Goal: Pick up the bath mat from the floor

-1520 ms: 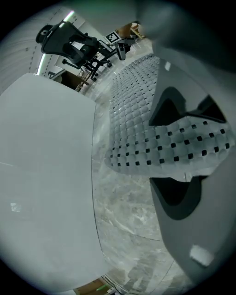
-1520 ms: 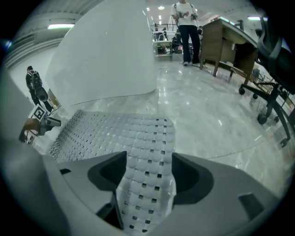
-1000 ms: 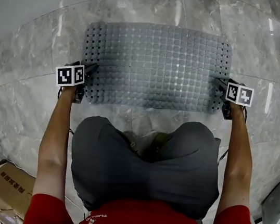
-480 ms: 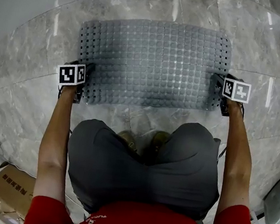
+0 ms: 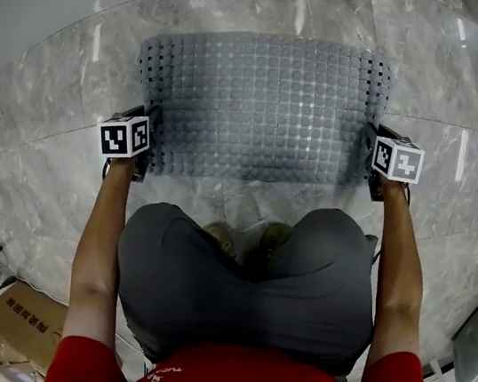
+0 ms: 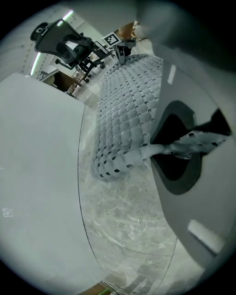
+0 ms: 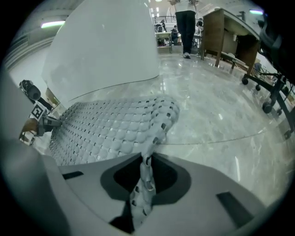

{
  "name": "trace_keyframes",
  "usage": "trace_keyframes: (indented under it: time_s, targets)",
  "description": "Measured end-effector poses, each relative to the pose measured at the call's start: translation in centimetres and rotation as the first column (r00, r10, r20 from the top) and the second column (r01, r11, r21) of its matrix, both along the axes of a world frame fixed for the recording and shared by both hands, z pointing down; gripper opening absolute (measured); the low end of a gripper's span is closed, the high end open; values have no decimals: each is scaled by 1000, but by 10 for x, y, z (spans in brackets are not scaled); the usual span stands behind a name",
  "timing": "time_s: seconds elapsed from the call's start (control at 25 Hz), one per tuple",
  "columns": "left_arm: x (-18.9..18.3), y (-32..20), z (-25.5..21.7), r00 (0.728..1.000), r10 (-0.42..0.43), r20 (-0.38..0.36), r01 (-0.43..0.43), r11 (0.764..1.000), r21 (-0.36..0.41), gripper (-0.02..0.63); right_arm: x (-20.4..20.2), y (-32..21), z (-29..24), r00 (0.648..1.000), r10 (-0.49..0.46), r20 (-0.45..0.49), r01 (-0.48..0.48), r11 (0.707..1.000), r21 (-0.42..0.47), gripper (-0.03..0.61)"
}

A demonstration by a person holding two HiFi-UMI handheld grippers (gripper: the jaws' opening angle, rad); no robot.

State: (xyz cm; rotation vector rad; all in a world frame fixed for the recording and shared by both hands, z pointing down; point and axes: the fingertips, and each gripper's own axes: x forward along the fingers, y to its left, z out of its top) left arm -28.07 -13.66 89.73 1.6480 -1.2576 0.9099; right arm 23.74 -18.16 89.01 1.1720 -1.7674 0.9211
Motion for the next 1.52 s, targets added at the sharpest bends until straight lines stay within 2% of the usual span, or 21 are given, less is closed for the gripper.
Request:
trace_keyframes:
  time_s: [0.16,0.48,1.0,1.16,1.52]
  targets:
    - [6,1,-13,999,6,-41,-4,999,48,54,-8,1,-18,999,-15,34,13,998,56,48]
    - [16,6,-47,992,26,-123,-8,989,147,46,-25,10,-64,992,-22,124,1,986,167,44]
    - [17,-1,-131,987,46,-154,5,949,314,41,-61,-3,-147,964,-73,257,-10,951,308,43]
    - [14,-11,-162,987,46,-156,16,925,379,41,-68,-11,-172,951,-85,298,-28,934,355,43]
    - [8,-28,-228,987,45,-157,45,849,527,41,-77,-26,-239,927,-133,351,-52,881,471,43]
